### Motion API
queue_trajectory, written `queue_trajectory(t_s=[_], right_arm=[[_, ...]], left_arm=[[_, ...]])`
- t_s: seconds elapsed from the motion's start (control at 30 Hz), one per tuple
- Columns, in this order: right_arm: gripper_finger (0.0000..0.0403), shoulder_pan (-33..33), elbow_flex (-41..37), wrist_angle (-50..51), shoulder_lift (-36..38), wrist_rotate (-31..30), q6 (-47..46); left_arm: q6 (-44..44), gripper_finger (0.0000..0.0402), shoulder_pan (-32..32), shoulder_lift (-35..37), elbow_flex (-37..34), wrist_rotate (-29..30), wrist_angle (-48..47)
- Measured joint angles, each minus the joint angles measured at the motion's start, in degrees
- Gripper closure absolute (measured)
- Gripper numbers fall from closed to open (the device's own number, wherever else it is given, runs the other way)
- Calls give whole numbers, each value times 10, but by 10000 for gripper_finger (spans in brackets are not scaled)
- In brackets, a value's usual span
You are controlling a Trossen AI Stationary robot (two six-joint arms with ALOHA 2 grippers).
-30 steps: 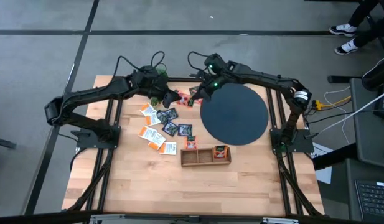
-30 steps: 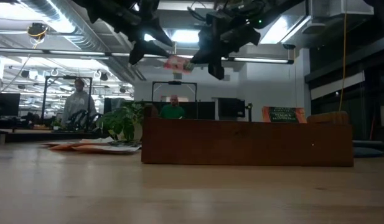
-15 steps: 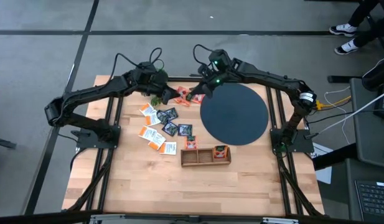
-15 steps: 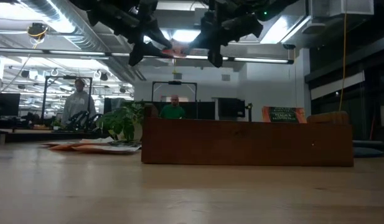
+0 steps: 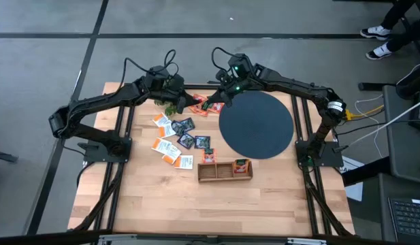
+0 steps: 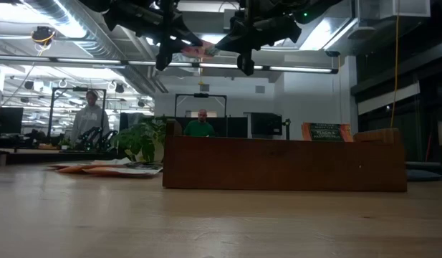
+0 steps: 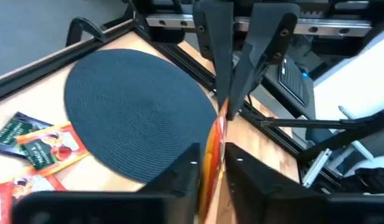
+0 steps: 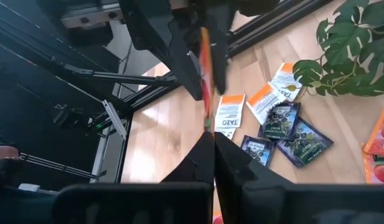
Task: Pick & Place Tea
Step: Put the orange tea bag into the right section of the wooden organizer
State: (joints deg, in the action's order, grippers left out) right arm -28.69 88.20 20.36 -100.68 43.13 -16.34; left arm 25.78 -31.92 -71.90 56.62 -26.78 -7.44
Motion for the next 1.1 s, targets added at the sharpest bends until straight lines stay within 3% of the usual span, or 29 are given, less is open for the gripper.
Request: queue_trajectory(t_s=[0.1, 0.3, 0.47, 0.73, 0.9, 1.1], right_arm=[[398, 0, 0, 1, 0, 0, -2], [390, -4, 0, 62, 15, -9, 27], [358, -19, -33, 110, 78, -49, 51], [294, -23, -117, 2, 152, -96, -16], [254, -22, -135, -131, 164, -53, -91], [230, -22, -130, -163, 171, -26, -119]], left_arm=[[7, 388, 0, 0, 0, -2, 0], [24, 392, 2, -1, 0, 9, 1], [34, 392, 5, 0, 0, 64, 3], [77, 392, 34, -13, 0, 90, 170], [112, 392, 51, -40, 0, 107, 277], [125, 392, 53, -50, 0, 122, 305]])
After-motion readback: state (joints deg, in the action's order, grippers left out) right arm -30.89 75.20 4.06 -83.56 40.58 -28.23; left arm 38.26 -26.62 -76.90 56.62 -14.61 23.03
